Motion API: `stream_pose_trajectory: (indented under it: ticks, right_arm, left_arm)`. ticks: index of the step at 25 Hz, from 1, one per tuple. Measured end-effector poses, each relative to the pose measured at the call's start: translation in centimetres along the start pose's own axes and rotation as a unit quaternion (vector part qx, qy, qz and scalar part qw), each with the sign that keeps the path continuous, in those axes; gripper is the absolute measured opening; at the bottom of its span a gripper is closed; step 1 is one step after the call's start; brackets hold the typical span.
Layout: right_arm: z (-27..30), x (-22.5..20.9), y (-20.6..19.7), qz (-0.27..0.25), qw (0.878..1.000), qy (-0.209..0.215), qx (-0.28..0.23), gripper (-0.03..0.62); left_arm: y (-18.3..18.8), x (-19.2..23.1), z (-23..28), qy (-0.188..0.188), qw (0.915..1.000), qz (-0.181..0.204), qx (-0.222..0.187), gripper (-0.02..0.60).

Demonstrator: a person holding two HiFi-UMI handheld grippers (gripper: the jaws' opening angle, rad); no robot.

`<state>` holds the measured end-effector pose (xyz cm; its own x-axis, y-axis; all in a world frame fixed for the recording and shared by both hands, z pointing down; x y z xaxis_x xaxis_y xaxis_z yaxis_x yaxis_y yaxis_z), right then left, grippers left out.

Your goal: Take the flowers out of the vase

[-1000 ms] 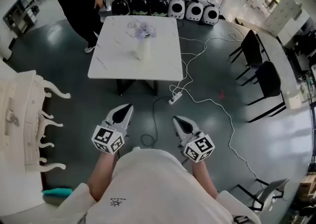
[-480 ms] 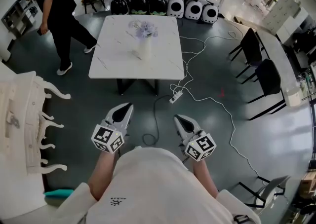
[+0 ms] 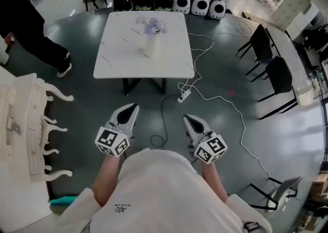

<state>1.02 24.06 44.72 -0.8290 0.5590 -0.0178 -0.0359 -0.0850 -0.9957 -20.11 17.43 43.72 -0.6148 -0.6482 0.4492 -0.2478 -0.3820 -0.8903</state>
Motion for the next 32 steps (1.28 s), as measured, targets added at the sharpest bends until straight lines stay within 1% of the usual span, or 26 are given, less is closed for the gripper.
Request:
stream_pose_trajectory:
  ticks: [14,22,27,32]
  right_arm:
    - [2.0,3.4,-0.6,-0.003,1.000,-0.011,0.009,0.000]
    - [2.8,4.7,-0.6,-0.005,1.000,-0.022,0.014,0.000]
    - [3.1,5.4,-0.4,-0.005,0.999,-0.031,0.015,0.000]
    - [4.0,5.9,-0.4,-0.007,0.999,-0.028,0.020,0.000]
  left_arm:
    - [0.1,2.4,-2.3,-0.019,0.9997,0.002,0.018,-0.011]
    - [-0.4,4.1,-4.5,-0.017,0.9996,-0.009,0.020,-0.011]
    - [-0.5,4.8,-5.4,-0.022,0.9995,-0.007,0.022,-0.011]
    - [-0.2,5.5,-5.6,-0.023,0.9994,-0.011,0.023,-0.011]
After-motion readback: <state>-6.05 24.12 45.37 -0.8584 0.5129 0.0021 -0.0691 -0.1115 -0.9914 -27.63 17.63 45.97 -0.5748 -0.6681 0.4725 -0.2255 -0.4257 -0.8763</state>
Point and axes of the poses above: the fingertips, and each gripper's own axes: z forward along the fingers, x to its left, y out of its top, the point moved 3 cm from there along -z, backward along the fingers, and after that the axes turned 15 degrees about -z, right-handed, at the moved point
